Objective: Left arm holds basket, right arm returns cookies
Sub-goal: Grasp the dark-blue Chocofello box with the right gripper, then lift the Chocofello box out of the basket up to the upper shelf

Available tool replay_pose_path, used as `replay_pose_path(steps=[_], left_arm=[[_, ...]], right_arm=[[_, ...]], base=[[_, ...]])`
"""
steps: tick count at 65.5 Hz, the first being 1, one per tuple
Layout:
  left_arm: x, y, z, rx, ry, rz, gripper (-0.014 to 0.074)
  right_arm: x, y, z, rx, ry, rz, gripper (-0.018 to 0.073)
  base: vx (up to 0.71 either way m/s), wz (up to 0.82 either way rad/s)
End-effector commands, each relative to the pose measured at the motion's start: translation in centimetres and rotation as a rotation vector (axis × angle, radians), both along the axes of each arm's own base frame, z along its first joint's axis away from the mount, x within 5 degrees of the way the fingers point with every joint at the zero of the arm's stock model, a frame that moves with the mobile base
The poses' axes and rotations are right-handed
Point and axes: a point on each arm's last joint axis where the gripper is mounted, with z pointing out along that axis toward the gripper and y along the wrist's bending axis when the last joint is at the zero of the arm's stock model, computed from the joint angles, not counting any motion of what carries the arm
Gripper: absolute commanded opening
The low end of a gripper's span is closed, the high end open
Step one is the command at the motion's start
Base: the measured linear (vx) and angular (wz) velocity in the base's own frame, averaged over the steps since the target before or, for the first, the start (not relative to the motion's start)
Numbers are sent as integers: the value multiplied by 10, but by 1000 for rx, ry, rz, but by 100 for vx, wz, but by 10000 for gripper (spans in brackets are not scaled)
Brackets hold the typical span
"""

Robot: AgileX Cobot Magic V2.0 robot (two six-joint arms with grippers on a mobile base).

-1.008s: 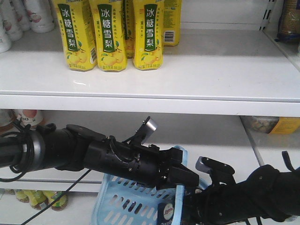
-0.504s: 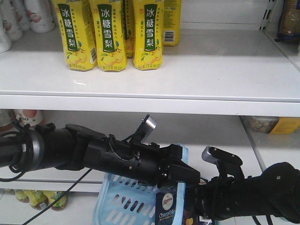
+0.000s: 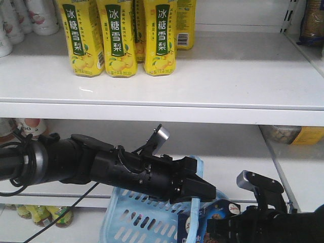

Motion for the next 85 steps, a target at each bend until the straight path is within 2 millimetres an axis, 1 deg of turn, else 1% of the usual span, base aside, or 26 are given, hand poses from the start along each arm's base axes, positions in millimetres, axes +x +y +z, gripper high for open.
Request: replay_pose_path(steps=[1,12,25,36,44,53,62,74,85], left_arm=[[2,-1,33,-110,-85,17,-6],[2,-1,33,-110,-85,17,-6],[2,-1,33,-110,-85,17,-6],[2,-1,33,-110,-85,17,-6],[2,-1,33,-110,-85,17,-6],[2,-1,33,-110,-85,17,-6],[2,-1,33,-110,-85,17,-6],[2,-1,33,-110,-85,17,-6],[2,-1,33,-110,-85,17,-6]], right_arm=[[-3,-3,19,43,-93,-16,209],[-18,-9,28,84,-132,-25,209],[-33,-16,44,133,-216,-33,209],[-46,-20,51,141,-242,2,209],[-54,-25,59,154,-273,-15,211],[-63,-33,67,134,-331,-22,214],[-73,-43,72,111,-350,-69,216],[-87,-59,82,69,-446,-123,218],[-99,-74,99,4,-530,-159,220]], base=[[0,0],[0,0],[0,0],[0,0],[0,0],[0,0],[0,0],[0,0],[0,0]])
